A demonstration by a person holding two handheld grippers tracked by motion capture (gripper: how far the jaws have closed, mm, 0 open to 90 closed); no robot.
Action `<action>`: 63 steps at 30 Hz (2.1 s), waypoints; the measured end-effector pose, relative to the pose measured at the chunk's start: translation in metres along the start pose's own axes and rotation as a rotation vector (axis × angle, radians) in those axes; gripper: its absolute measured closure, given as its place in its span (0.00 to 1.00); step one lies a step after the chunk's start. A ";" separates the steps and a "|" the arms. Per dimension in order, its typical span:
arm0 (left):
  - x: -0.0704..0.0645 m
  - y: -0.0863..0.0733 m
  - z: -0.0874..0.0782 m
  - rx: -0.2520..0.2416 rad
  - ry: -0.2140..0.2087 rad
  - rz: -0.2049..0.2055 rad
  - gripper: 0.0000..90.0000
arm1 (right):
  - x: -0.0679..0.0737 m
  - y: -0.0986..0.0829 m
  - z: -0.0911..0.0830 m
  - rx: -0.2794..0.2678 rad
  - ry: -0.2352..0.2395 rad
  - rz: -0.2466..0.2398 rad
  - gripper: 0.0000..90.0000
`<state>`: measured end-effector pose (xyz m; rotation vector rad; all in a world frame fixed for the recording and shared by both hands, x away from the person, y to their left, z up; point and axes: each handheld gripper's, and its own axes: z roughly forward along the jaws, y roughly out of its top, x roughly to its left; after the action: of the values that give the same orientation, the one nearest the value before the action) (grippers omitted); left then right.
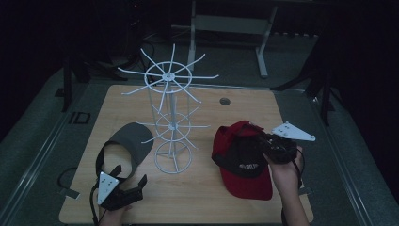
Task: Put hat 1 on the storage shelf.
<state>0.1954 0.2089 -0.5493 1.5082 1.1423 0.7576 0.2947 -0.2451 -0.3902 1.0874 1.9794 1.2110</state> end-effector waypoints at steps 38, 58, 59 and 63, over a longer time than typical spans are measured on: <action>-0.088 0.120 -0.011 -0.020 -0.349 0.190 0.03 | 0.013 0.047 -0.060 -0.160 0.032 -0.020 0.94; -0.137 0.150 0.022 -0.006 -0.473 0.278 0.04 | 0.026 0.052 -0.074 -0.195 0.088 -0.029 0.94; -0.140 0.151 0.024 -0.001 -0.479 0.289 0.04 | 0.027 0.051 -0.074 -0.196 0.092 -0.029 0.94; -0.148 0.153 0.030 -0.002 -0.484 0.294 0.04 | 0.029 0.051 -0.076 -0.199 0.104 -0.031 0.94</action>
<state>0.2132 0.0608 -0.3943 1.7578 0.5661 0.5399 0.2371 -0.2401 -0.3135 0.9083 1.8960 1.4388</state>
